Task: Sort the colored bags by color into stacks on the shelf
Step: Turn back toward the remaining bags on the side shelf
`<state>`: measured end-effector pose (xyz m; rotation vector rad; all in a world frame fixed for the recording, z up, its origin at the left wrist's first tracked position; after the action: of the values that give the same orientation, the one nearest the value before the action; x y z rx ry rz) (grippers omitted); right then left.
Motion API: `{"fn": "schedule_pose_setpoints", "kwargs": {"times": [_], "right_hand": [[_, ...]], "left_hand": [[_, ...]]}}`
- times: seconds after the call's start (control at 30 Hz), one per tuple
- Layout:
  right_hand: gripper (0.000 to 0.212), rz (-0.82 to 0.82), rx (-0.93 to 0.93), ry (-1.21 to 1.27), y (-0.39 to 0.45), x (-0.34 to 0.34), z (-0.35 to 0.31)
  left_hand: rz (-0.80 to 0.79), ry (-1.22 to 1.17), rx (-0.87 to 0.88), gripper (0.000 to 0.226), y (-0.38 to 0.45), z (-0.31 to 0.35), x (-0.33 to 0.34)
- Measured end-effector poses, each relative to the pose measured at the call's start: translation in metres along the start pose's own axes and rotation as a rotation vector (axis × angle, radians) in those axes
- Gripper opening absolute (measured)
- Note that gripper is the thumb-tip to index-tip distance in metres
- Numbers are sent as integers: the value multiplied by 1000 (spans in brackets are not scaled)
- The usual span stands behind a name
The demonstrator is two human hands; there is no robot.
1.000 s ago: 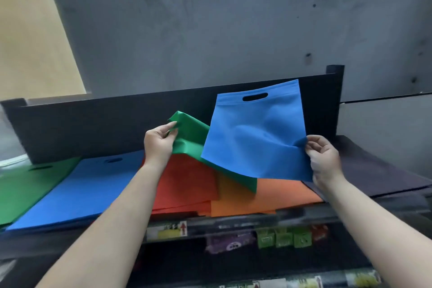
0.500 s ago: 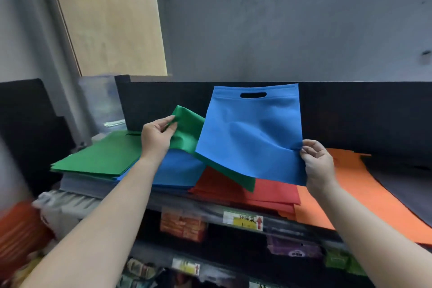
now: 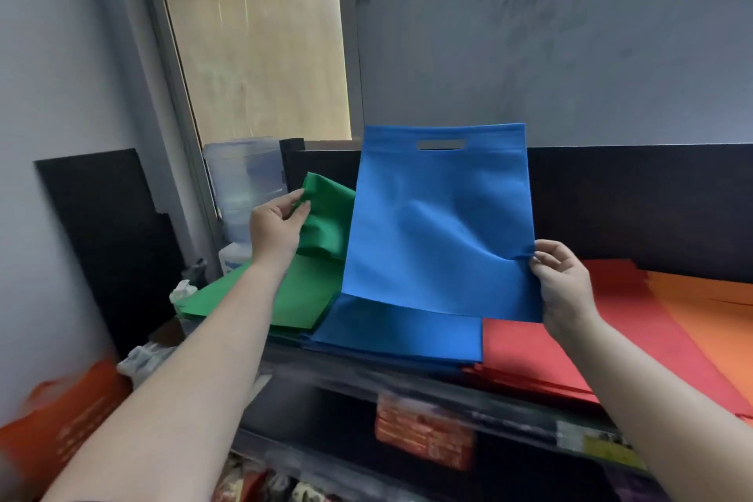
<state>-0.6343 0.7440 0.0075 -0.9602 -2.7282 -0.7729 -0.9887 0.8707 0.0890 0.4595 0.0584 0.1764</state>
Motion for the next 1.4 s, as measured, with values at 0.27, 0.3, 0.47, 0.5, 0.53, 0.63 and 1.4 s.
{"fn": "schedule_pose_setpoints", "kwargs": {"times": [0.27, 0.3, 0.47, 0.5, 0.53, 0.63, 1.4], "right_hand": [[37, 122, -1, -26, -14, 88, 31], [37, 133, 3, -45, -17, 95, 34], [37, 166, 31, -126, -34, 131, 58], [38, 169, 39, -143, -37, 137, 62], [40, 174, 44, -163, -40, 141, 66], [42, 160, 48, -232, -49, 150, 77], [41, 210, 10, -337, -62, 102, 53]], "left_hand": [[-84, 19, -39, 33, 89, -56, -63], [-86, 38, -57, 33, 95, -66, -72], [-75, 317, -155, 35, 114, -124, -119], [-78, 389, -182, 32, 114, -136, -127], [-80, 460, -211, 29, 113, -146, -135], [-119, 616, -285, 20, 109, -173, -152], [-704, 471, -328, 23, 40, -144, 1]]}}
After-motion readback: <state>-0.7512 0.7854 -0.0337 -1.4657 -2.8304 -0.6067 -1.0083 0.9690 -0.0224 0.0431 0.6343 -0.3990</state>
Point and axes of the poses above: each hand's wrist, its own y-axis towards the middle knuckle, its own x-axis out of the palm, z = x × y, the point moved 5 cm from there along y, towards the middle knuckle, and after that the axes turned 9 degrees about -x, right-handed, at the moved point
